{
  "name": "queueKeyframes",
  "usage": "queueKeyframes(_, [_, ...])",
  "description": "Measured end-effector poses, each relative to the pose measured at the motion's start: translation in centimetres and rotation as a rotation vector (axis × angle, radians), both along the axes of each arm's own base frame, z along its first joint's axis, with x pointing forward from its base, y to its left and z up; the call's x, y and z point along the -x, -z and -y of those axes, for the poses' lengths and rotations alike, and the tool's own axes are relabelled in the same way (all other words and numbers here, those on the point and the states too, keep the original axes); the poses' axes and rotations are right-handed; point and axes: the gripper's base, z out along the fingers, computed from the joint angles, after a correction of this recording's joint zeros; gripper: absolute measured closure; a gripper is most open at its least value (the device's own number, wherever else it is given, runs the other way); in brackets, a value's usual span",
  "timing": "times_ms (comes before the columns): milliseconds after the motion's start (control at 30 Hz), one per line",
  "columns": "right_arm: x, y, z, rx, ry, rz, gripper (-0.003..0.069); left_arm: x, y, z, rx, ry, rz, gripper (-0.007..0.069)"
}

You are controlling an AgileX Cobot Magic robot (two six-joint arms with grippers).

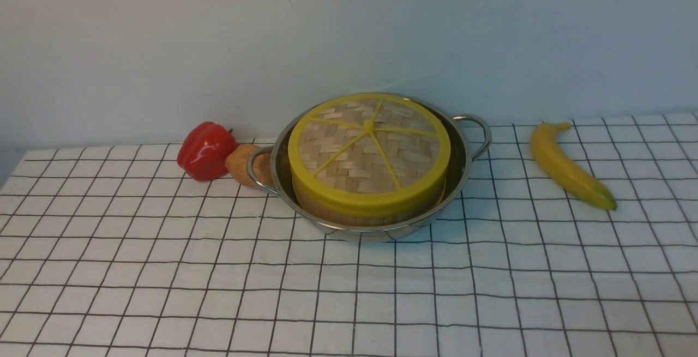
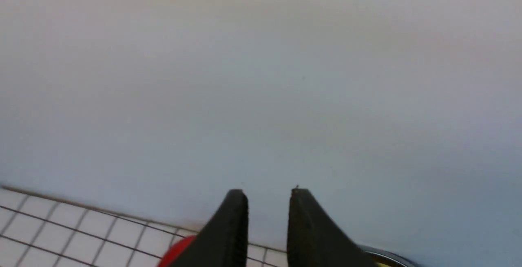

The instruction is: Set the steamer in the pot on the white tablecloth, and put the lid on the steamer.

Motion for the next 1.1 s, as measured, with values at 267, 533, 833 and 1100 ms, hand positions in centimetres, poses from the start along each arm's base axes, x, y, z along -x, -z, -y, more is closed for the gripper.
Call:
queueKeyframes(267, [0.0, 0.0, 0.0, 0.000, 0.000, 0.000, 0.0419, 3.9, -1.1, -2.4, -0.152, 0.074, 0.175, 0.0559])
queueKeyframes(533, [0.0, 0.0, 0.0, 0.000, 0.000, 0.000, 0.0419, 14.8, 5.2, -7.2, -0.207, 0.227, 0.524, 0.0561])
queueKeyframes(833, [0.0, 0.0, 0.0, 0.000, 0.000, 0.000, 0.0419, 23.9, 17.3, -9.5, -0.248, 0.138, 0.514, 0.0550])
queueKeyframes(1100, [0.0, 0.0, 0.0, 0.000, 0.000, 0.000, 0.0419, 27.9, 24.8, -10.1, -0.193, 0.035, 0.354, 0.0530])
